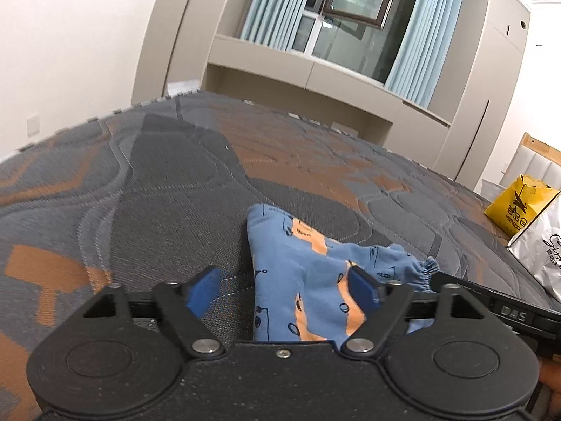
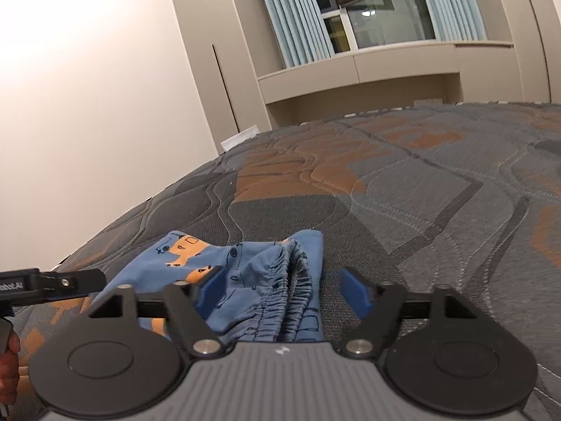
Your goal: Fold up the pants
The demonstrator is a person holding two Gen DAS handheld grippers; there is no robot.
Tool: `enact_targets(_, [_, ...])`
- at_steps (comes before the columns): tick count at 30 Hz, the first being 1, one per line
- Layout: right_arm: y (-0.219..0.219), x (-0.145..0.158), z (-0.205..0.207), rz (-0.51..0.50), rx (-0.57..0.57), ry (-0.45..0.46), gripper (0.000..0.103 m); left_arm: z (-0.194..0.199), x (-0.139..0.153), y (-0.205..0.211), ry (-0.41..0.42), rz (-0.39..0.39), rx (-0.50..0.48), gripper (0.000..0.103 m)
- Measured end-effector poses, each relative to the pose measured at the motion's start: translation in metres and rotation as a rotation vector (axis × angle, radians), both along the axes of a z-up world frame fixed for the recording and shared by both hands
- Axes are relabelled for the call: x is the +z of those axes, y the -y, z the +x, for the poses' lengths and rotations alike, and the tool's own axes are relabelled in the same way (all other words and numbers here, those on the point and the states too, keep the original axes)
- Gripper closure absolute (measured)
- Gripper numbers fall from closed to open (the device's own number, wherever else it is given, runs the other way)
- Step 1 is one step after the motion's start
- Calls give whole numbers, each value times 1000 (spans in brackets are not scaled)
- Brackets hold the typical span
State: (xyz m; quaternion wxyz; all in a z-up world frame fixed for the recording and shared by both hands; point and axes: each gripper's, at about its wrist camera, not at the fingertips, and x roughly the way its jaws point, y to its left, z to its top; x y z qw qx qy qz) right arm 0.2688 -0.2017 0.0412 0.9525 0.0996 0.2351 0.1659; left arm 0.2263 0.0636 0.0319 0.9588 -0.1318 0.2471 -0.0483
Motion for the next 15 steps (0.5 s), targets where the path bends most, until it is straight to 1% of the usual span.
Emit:
enact_targets(1, [1, 3, -6, -3, -4, 14, 10, -7, 3, 1, 11, 6, 7, 9])
enact_targets(3, [3, 9, -22, -19, -15, 50, 6, -21, 8, 4, 39, 20, 19, 1])
enact_targets(5, [5, 16, -37, -35, -30, 78, 0, -37, 12, 7, 62, 33, 27, 1])
enact_targets(8, [9, 22, -66, -44, -58, 108, 0, -61, 16, 13, 76, 43, 27, 1])
enact_targets(10, [10, 24, -86, -44, -55, 118, 0, -80, 16, 17, 92, 52, 36, 1])
enact_targets(15, [14, 23, -141, -60, -85, 146, 0, -129, 10, 25, 134, 80, 43, 1])
